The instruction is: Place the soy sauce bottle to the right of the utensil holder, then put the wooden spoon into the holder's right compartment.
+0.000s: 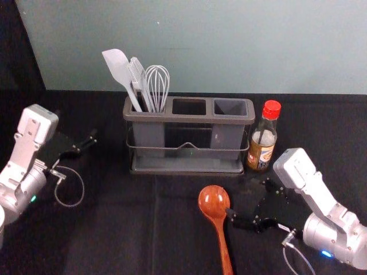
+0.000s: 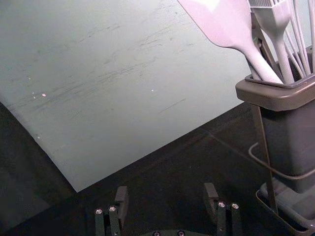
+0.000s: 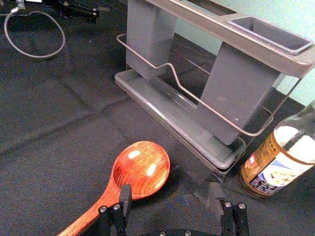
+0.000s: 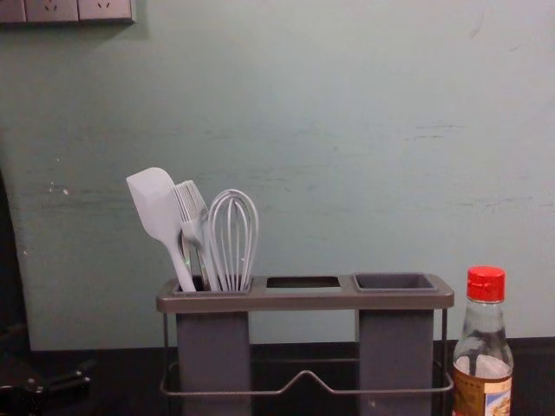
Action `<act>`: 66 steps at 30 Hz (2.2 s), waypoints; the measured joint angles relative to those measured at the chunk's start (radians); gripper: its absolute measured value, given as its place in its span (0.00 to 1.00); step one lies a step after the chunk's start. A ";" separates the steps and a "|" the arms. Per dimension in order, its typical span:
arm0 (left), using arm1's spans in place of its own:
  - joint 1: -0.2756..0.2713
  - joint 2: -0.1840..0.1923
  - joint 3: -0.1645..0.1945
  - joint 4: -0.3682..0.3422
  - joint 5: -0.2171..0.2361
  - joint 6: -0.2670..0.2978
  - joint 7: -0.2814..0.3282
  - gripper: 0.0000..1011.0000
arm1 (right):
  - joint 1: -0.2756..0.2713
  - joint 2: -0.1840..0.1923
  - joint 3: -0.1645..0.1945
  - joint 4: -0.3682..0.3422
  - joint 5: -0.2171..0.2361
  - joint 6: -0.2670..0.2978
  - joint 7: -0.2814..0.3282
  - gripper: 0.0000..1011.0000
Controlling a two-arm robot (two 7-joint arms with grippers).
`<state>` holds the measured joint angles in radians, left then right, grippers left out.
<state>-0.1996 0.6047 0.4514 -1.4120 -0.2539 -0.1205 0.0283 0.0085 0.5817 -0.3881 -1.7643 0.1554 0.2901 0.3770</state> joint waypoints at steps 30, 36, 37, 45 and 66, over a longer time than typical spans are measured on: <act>0.000 0.000 0.000 0.000 0.000 0.000 0.000 0.99 | -0.014 -0.088 -0.023 -0.205 -0.089 0.508 -0.068 0.99; 0.000 0.000 0.000 0.000 0.000 0.000 0.000 0.99 | 0.027 -0.143 -0.034 -0.189 -0.093 0.600 -0.061 0.99; 0.000 0.000 0.000 0.000 0.000 0.000 0.000 0.99 | 0.033 -0.150 -0.036 -0.183 -0.093 0.609 -0.060 0.99; 0.000 0.000 0.000 0.000 0.000 0.000 0.000 0.99 | 0.110 -0.237 -0.049 -0.088 -0.102 0.665 -0.049 0.99; 0.000 0.000 0.000 0.000 0.000 0.000 0.000 0.99 | 0.131 -0.356 -0.018 -0.015 -0.152 0.668 -0.091 0.99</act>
<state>-0.1995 0.6047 0.4514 -1.4120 -0.2538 -0.1205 0.0283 0.1400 0.2258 -0.4060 -1.7793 0.0038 0.9581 0.2857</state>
